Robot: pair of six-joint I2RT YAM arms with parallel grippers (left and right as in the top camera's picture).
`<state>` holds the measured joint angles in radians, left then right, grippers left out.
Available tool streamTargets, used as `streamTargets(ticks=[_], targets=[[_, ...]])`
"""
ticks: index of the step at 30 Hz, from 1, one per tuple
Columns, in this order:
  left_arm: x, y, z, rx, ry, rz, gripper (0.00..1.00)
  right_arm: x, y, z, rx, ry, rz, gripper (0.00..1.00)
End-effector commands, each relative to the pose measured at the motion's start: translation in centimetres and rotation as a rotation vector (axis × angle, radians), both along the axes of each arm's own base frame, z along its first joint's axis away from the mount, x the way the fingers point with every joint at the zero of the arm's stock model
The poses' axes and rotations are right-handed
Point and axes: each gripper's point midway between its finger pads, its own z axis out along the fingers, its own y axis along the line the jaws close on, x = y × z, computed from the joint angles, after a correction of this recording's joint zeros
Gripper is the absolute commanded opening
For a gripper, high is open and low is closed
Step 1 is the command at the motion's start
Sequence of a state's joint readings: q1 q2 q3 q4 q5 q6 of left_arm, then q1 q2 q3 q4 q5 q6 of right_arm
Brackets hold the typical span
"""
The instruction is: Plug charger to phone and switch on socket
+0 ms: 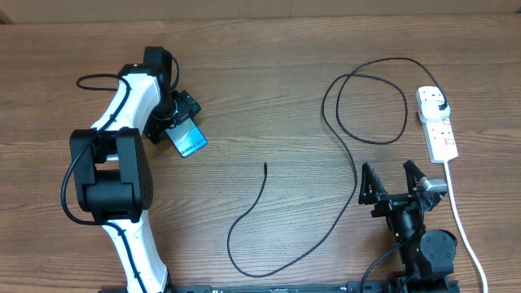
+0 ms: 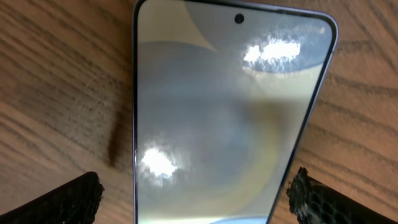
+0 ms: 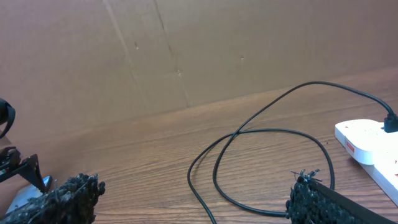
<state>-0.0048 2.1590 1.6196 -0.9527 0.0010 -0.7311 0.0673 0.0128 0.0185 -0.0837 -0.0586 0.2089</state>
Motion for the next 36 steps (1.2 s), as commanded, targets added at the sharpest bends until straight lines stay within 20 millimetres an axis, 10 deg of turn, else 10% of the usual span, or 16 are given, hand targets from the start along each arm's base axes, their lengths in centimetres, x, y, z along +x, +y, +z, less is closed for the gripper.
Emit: streamTargets(ticks=[1,36], targets=[[-0.92,0.79,-1.53,0.033,0.030,0.025,1.00,0.02,-0.10,-0.24,-0.004,-0.002,-0.008,1.00],[-1.00,0.70,-1.94,0.029,0.027,0.023,1.00,0.02,-0.10,-0.24,-0.004,-0.002,-0.008,1.00]])
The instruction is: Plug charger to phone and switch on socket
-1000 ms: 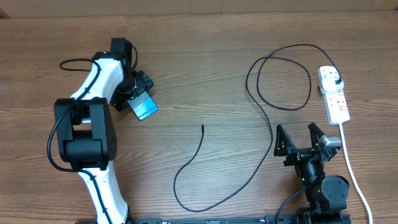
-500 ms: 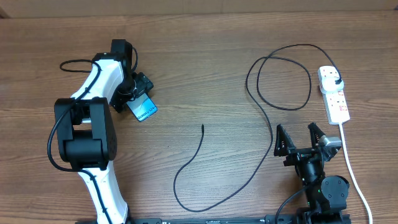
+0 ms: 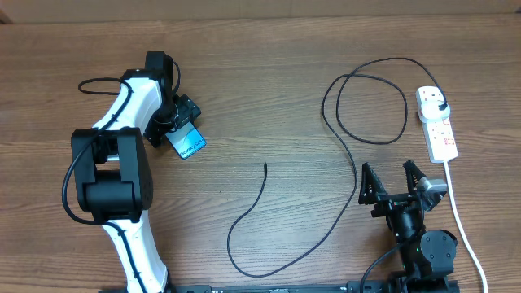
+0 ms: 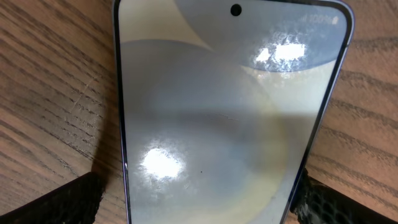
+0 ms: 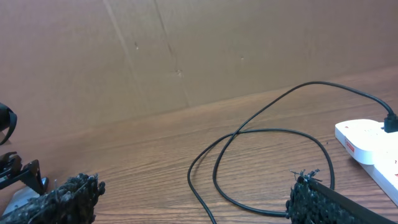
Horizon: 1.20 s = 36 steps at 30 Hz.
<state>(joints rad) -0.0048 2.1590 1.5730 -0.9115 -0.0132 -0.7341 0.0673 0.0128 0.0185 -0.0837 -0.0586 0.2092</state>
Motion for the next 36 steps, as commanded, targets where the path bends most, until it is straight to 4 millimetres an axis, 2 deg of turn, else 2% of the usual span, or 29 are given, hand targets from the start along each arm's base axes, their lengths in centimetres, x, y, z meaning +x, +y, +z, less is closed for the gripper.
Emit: streamTargets(ticks=[1,15,22,36], targets=[[-0.5,0.5,-0.8,0.016,0.021,0.020,0.99,0.0,-0.1,-0.2,-0.004,-0.002,-0.008,1.00],[-0.3,0.4,-0.8,0.010,0.015,0.020,1.00,0.0,-0.1,-0.2,-0.004,-0.002,-0.008,1.00],[0.1,-0.4,-0.8,-0.033,-0.001,0.007,1.00,0.0,-0.1,-0.2,-0.004,-0.002,-0.008,1.00],[-0.6,-1.1,-1.2,-0.074,0.022,-0.005,1.00,0.0,-0.1,-0.2,-0.004,-0.002,-0.008,1.00]])
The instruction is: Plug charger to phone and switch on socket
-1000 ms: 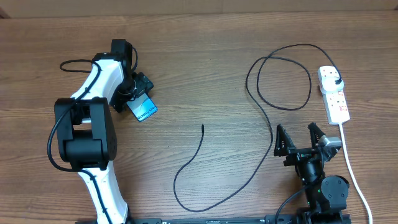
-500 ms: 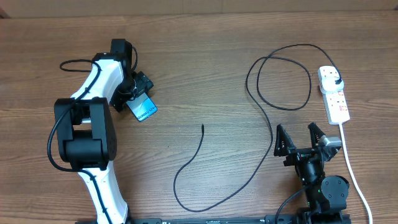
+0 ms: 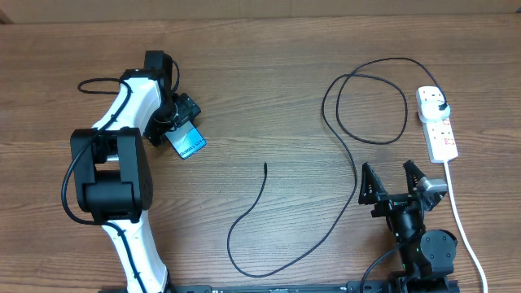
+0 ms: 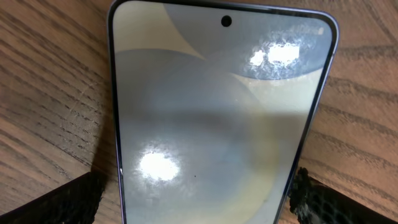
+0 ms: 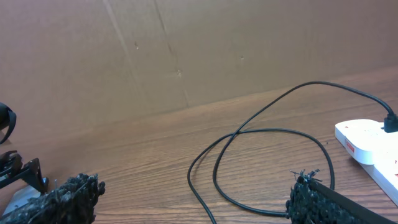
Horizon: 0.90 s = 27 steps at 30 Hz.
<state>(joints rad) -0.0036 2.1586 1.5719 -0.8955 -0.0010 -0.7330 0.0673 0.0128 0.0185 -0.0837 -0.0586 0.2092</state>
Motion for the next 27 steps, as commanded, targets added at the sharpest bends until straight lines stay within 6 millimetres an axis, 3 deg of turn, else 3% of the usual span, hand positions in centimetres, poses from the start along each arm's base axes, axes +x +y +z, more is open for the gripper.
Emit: streamTargets(ticks=[1,7,14,25,27], targets=[[-1.1,-1.1,-1.2,-0.072,0.040,-0.006,1.00,0.0,-0.1,-0.2,-0.004,-0.002,-0.008,1.00],[-1.2,-1.1,-1.7,-0.072,0.053,-0.005,1.00,0.0,-0.1,-0.2,-0.004,-0.002,-0.008,1.00],[-2.0,-1.1,-4.7,-0.080,0.119,-0.003,1.00,0.0,-0.1,-0.2,-0.004,-0.002,-0.008,1.00],[-2.8,-0.5,-4.6,-0.080,0.152,0.008,1.00,0.0,-0.1,-0.2,-0.004,-0.002,-0.008,1.00],[-2.9,-0.5,-4.6,-0.079,0.155,0.009,0.92,0.0,-0.1,-0.2,-0.004,-0.002,-0.008,1.00]])
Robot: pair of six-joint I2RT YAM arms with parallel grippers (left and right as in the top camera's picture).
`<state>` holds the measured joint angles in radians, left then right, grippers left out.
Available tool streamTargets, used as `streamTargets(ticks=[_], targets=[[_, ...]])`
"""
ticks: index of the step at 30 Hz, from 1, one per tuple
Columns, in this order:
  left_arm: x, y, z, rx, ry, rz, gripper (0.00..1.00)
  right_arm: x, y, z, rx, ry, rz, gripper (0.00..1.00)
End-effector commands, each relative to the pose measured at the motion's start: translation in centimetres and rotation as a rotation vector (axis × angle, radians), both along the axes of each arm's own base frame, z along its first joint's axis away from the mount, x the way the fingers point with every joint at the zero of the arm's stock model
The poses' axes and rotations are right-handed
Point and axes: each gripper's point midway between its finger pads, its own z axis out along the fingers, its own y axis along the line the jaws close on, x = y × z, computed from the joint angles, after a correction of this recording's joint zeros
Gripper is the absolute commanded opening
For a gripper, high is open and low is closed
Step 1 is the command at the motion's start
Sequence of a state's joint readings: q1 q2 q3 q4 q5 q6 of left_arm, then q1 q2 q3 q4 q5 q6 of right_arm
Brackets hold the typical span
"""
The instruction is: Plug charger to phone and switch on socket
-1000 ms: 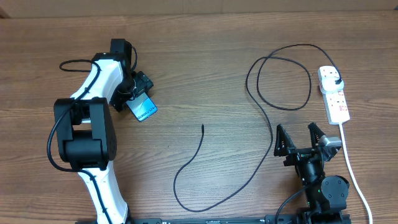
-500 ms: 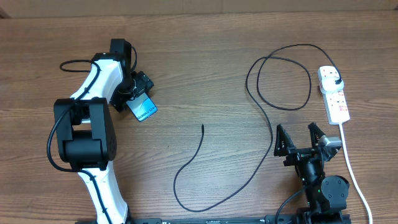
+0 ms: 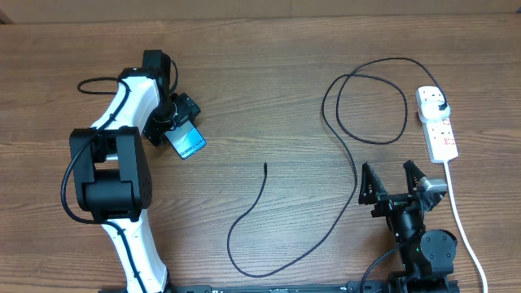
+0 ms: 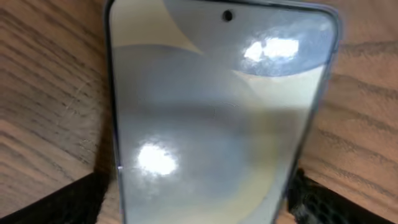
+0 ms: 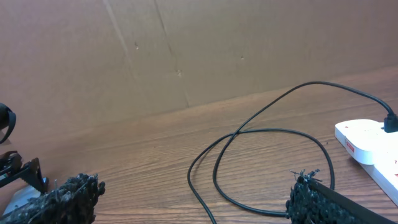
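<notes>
The phone lies face up on the wooden table at the left, blue in the overhead view. My left gripper straddles its near end, and both black fingers sit against its long edges. The black charger cable loops across the middle, its free end on the wood and its plug in the white power strip. My right gripper stands open near the front edge, nothing between its fingers.
A brown cardboard wall rises behind the table in the right wrist view. The strip's white lead runs down the right side to the front edge. The left arm's own black cable lies at the far left.
The left fingers have drawn in slightly against the phone's edges, and the left wrist view is now blurred. Phone, cable, power strip and right arm are where they were.
At first the left fingers stood wide of the phone with bare wood showing on both sides. At the two later moments they were closer to its edges, and now they rest against them. The cable, the strip and the right arm have not moved.
</notes>
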<state>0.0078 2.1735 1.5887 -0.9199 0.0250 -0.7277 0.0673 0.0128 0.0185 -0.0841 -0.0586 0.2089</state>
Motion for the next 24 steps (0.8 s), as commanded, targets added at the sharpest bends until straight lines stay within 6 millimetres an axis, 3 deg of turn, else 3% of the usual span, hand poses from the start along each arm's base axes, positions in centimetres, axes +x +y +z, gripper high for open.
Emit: streamTargets(ticks=[1,3,6,24], targets=[[-2.7,-0.5,-4.3,-0.051,0.136,0.013,0.91,0.0,-0.1,-0.2,-0.004,-0.002,-0.008,1.00],[-2.9,-0.4,-4.3,-0.044,0.143,0.024,0.91,0.0,-0.1,-0.2,-0.004,-0.002,-0.008,1.00],[-3.0,-0.4,-4.3,-0.045,0.148,0.024,1.00,0.0,-0.1,-0.2,-0.004,-0.002,-0.008,1.00],[-4.4,0.2,-4.2,-0.011,0.205,0.075,1.00,0.0,-0.1,-0.2,-0.004,-0.002,-0.008,1.00]])
